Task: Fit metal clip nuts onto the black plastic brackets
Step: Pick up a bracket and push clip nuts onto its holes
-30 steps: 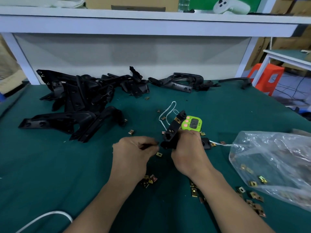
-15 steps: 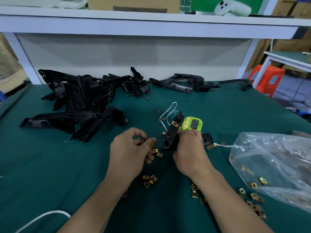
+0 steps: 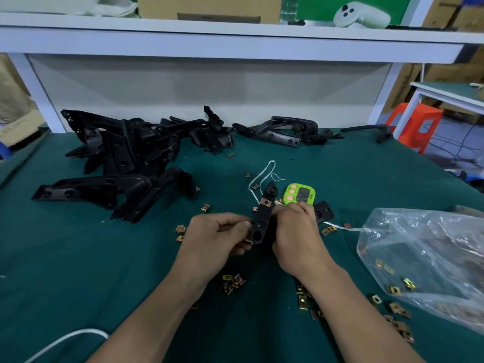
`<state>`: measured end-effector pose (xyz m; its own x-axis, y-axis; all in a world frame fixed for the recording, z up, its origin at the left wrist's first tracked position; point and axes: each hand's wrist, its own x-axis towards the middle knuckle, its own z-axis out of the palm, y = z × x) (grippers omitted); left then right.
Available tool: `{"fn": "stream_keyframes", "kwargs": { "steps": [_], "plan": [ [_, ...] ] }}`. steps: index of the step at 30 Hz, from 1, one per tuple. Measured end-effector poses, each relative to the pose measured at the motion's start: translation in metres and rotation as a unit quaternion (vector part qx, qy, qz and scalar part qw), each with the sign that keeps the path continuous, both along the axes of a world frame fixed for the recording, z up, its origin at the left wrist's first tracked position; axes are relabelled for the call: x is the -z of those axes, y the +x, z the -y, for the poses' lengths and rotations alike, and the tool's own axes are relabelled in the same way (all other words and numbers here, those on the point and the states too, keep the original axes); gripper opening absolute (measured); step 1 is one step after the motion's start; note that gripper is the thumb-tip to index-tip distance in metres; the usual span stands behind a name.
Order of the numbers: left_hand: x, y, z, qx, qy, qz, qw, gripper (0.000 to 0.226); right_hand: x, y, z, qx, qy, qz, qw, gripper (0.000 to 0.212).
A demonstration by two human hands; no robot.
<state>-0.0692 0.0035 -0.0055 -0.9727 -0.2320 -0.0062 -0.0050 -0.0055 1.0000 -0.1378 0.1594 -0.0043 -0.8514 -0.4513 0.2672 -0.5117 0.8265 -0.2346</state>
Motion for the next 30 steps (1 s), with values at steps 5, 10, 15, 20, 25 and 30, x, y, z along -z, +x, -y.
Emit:
{"fn": "stream_keyframes", "kwargs": {
  "steps": [5, 10, 15, 20, 25, 30],
  "plan": [
    [-0.0026, 0.0013, -0.0003, 0.036, 0.018, 0.01, 0.999, 0.024, -0.0033, 0.0013, -0.0008, -0.028, 0.02, 0.001, 0.999, 0.039],
    [-0.0044, 0.0026, 0.0003, 0.058, 0.064, 0.016, 0.996, 0.014, -0.0056, -0.0021, -0.0045, 0.003, 0.047, -0.018, 0.999, 0.043],
    [-0.0064, 0.0034, 0.0043, 0.047, 0.056, 0.025, 0.997, 0.023, -0.0052, 0.0001, -0.004, -0.002, 0.06, -0.023, 0.998, 0.048],
    [-0.0063, 0.0025, 0.0029, 0.032, 0.041, 0.038, 0.998, 0.01, -0.0071, 0.0008, -0.0051, 0.001, 0.047, -0.028, 0.998, 0.041],
    [-0.0085, 0.0044, 0.0043, 0.049, 0.049, 0.048, 0.996, 0.011, -0.0087, 0.0014, -0.0057, -0.001, 0.066, -0.055, 0.996, 0.043],
    [-0.008, 0.0052, 0.0077, 0.073, -0.023, 0.062, 0.995, 0.018, -0.0092, 0.0054, -0.0032, -0.001, 0.086, -0.104, 0.991, 0.03]
  ]
}}
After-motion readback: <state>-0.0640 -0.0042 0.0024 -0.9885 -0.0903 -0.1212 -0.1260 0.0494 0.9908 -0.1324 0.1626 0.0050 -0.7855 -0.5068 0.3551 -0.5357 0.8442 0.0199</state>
